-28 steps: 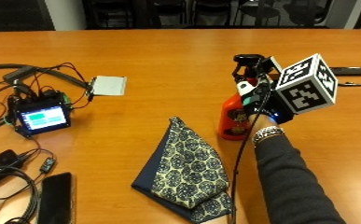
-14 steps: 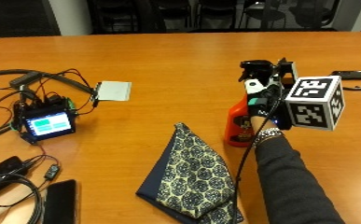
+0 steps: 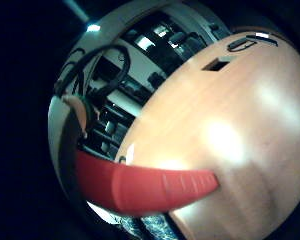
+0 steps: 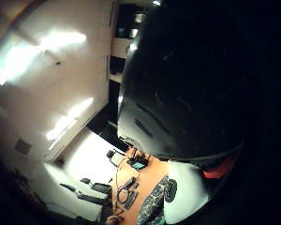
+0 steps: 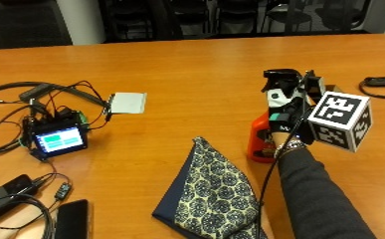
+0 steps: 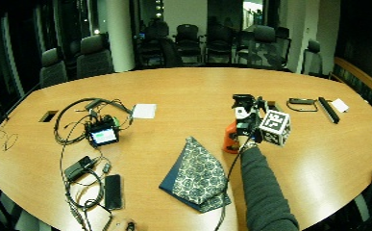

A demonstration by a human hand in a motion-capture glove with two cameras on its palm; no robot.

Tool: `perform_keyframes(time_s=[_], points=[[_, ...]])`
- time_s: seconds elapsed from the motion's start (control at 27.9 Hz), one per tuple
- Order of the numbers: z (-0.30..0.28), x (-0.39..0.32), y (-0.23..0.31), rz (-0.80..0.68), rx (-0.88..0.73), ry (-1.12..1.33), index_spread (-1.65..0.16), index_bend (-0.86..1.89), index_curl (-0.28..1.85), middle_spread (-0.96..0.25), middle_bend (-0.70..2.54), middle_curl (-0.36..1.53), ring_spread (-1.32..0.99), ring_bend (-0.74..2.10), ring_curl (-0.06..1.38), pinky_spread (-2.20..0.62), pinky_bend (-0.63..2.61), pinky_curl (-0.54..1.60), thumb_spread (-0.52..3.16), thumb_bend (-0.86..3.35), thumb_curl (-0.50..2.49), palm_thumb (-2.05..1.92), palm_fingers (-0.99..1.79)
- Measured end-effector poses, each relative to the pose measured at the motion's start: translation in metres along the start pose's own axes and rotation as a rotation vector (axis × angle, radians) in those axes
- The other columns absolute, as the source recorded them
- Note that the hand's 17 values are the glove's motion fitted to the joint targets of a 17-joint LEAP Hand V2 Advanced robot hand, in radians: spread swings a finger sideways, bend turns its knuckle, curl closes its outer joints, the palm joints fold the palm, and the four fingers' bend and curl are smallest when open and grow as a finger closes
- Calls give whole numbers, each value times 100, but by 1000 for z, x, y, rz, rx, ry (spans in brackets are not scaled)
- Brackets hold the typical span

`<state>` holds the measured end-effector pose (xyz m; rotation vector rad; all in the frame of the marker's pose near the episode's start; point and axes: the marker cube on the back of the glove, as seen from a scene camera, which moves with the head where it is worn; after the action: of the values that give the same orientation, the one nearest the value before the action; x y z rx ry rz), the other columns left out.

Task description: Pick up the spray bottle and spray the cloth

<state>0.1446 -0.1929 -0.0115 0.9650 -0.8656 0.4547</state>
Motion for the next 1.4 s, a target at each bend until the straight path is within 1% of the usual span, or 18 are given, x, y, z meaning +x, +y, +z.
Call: perform_keyframes(time_s=[0.11,0.14,0.29,0.5,0.61,0.75,0.97,1.4], points=[[-5,-1,-1,-61,53,11,-27,20,42,-22,36,47,-18,56,44,-23,36,39,78,-3,49,93,135],[-6,-2,0,-79,70,15,-28,19,42,-22,33,46,-19,62,46,-26,39,40,74,-3,50,94,142],[-6,-7,0,-126,115,26,-28,20,44,-23,40,49,-20,62,46,-30,43,41,66,-3,53,93,146],[1,-20,-6,-166,82,9,-28,21,47,-23,47,51,-21,66,47,-33,48,43,60,-3,57,93,146],[1,-29,-3,-235,40,10,-28,22,48,-23,49,52,-21,67,47,-33,49,43,58,-3,59,93,145],[-1,-57,-1,-413,-9,65,-28,23,50,-22,51,52,-21,68,48,-34,50,44,57,-3,61,93,144],[-4,-84,5,-690,-74,224,-28,25,52,-22,53,53,-21,70,48,-34,51,44,55,-3,64,92,142],[10,-87,56,-1204,-263,545,-28,26,54,-22,55,53,-22,71,48,-34,52,43,53,-3,68,92,141]])
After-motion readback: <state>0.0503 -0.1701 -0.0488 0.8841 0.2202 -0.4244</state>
